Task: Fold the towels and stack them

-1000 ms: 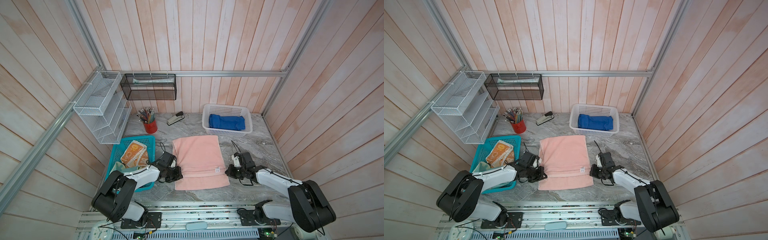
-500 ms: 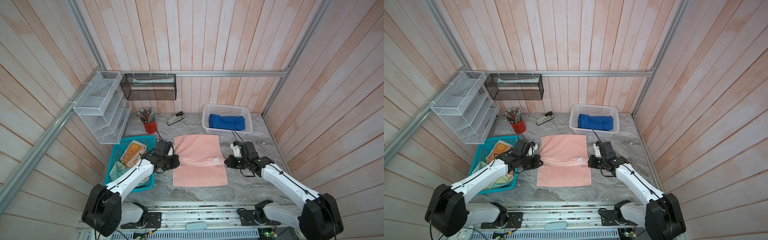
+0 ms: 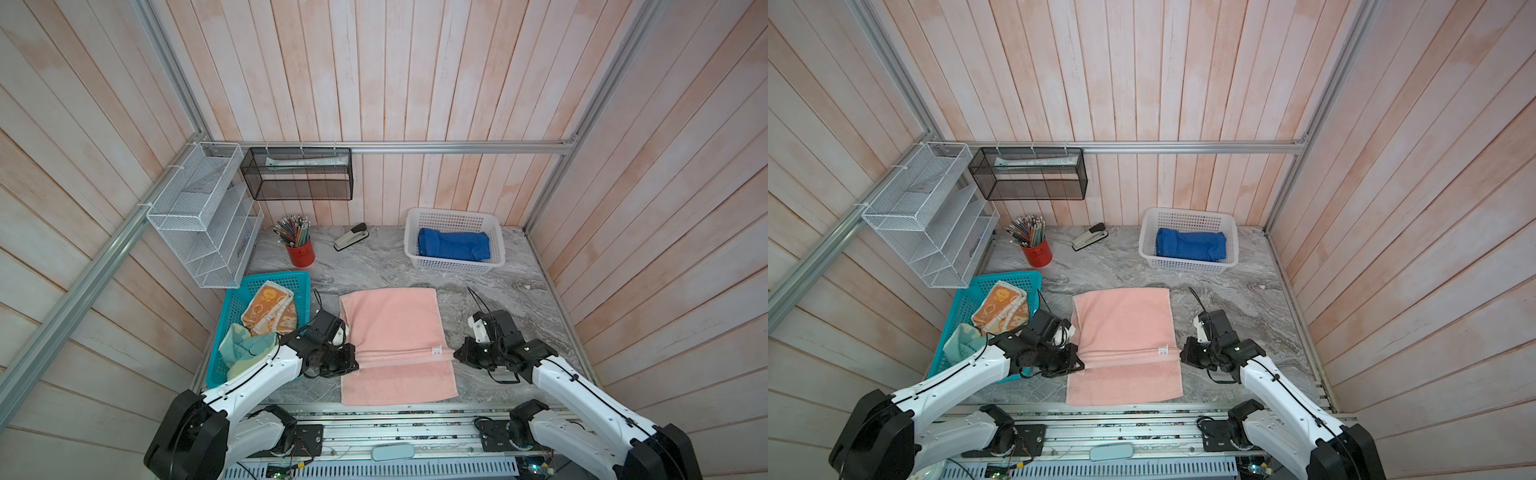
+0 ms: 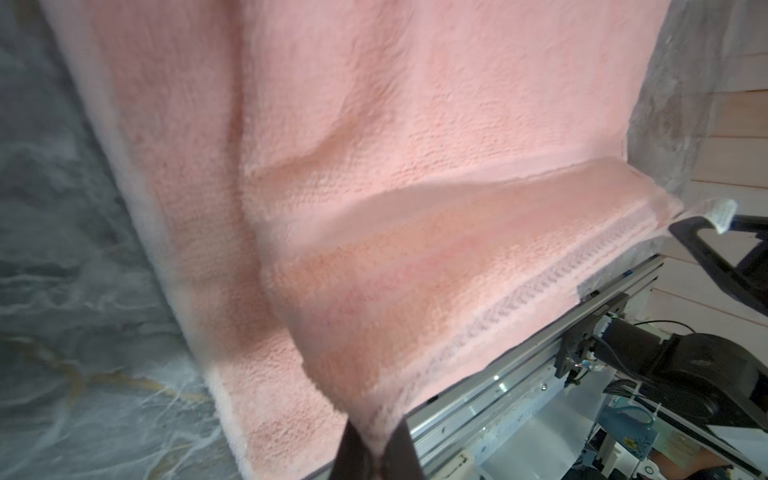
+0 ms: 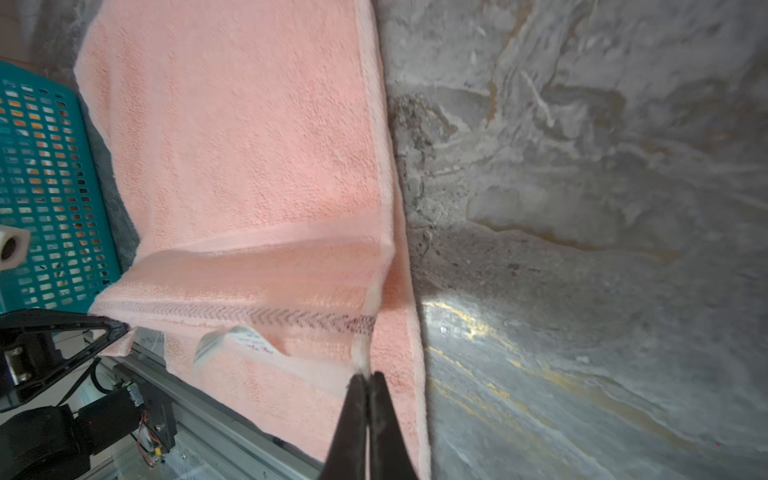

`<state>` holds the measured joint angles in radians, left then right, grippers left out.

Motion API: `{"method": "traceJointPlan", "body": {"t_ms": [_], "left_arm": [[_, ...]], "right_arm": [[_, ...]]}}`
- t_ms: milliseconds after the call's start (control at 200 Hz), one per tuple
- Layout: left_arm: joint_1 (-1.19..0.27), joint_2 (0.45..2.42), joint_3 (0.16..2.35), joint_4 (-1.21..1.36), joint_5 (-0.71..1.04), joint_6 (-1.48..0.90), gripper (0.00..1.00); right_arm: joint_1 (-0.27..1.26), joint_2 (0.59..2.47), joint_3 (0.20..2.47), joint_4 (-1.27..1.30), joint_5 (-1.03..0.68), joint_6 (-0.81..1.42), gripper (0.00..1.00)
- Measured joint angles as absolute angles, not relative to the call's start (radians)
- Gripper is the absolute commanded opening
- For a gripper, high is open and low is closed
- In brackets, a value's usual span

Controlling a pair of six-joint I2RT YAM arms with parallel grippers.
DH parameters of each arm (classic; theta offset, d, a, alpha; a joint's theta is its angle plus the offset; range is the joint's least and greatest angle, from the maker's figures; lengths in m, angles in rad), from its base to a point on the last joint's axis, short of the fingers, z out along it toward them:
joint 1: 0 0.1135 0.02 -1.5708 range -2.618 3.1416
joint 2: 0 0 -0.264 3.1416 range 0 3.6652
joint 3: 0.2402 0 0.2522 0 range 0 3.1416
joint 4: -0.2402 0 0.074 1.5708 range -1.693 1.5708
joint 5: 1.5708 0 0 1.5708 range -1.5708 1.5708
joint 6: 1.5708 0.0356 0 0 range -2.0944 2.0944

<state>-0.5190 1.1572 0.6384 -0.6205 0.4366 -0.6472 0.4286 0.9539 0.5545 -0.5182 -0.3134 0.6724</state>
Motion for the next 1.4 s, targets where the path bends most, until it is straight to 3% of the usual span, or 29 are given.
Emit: {"method": "traceJointPlan", "body": {"t_ms": [280,395,530,720,970,1070,1225,1400], "left_arm": [[-0.542,1.077,0.942,-0.781,0.318,-0.618,0.0],[-0.617,0.975,0.884,-0.804,0.309,-0.665,0.0],[-0.657,0.934,0.657,-0.773,0.35,-0.745,0.0],[-0.666,1.024,0.485,-0.651,0.415,-0.809,0.0],[-0.634,1.234,0.462,-0.436,0.445,-0.816,0.0],[-0.59,1.3,0.492,-0.376,0.464,-0.792,0.0],[-0.503,1.398,0.603,-0.365,0.461,-0.716,0.0],[-0.464,1.37,0.798,-0.493,0.413,-0.62,0.0]], "right_arm": [[0.437,0.873,0.892,-0.654,-0.231,0.646,0.0],[0.482,0.728,0.818,-0.691,-0.222,0.703,0.0],[0.516,0.648,0.567,-0.688,-0.26,0.781,0.0],[0.533,0.749,0.391,-0.609,-0.339,0.826,0.0],[0.524,0.937,0.348,-0.399,-0.326,0.816,0.0],[0.452,1.001,0.344,-0.337,-0.322,0.78,0.0],[0.305,1.102,0.445,-0.336,-0.36,0.665,0.0],[0.273,1.128,0.678,-0.437,-0.364,0.551,0.0]]}}
